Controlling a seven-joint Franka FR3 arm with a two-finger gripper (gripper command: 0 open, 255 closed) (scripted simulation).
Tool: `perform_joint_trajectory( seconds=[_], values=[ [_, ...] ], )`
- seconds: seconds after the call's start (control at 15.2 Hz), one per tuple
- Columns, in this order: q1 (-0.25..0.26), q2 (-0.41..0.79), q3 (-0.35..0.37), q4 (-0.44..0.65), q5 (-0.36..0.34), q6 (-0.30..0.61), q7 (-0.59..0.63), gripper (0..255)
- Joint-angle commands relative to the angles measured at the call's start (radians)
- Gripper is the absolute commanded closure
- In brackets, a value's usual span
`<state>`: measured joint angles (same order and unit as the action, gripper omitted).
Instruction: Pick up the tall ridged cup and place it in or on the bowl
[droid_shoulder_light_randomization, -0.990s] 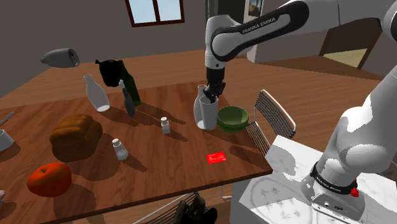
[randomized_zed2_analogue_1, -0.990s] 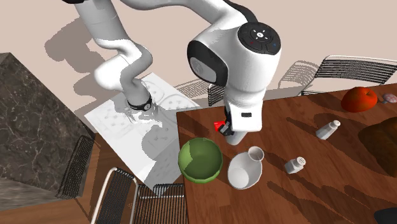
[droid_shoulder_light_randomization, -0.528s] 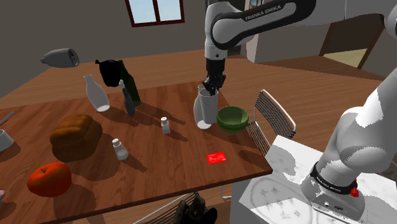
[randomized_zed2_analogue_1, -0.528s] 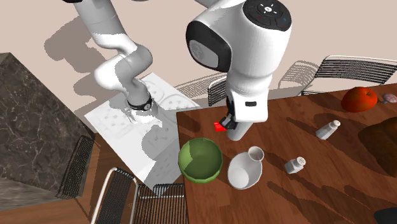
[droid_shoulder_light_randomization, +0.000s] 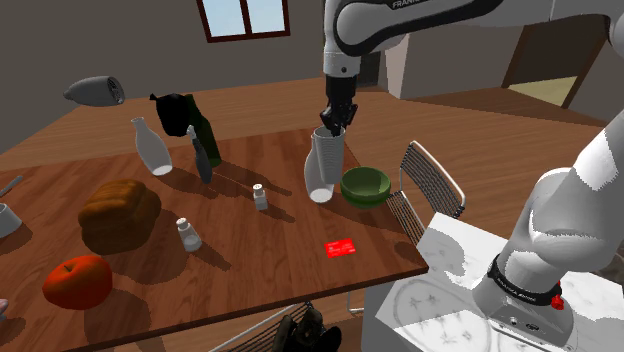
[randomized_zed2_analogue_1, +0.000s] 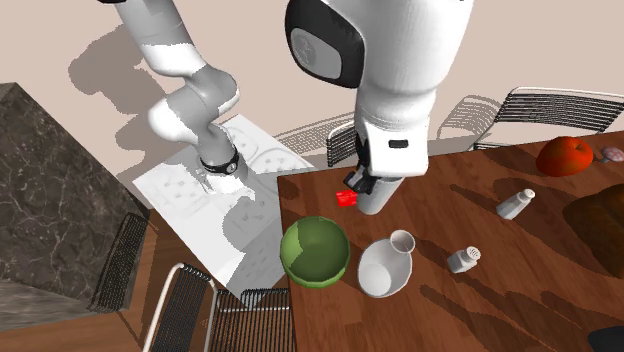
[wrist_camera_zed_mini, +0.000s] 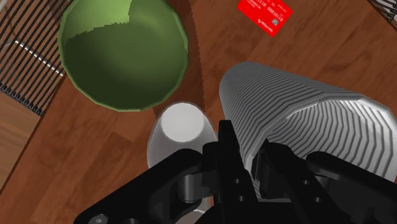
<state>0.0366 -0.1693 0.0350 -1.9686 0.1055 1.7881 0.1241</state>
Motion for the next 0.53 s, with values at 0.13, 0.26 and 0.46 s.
perform_joint_trajectory(
  seconds=[0.13, 0.26, 0.46],
  values=[
    [-0.033, -0.048, -0.047, -0.005, -0.010, -0.050, -0.072, 255],
    [-0.052, -0.070, -0.074, -0.005, -0.019, -0.076, -0.114, 255],
    [-0.079, -0.094, -0.116, 0.004, -0.033, -0.115, -0.177, 255]
  ],
)
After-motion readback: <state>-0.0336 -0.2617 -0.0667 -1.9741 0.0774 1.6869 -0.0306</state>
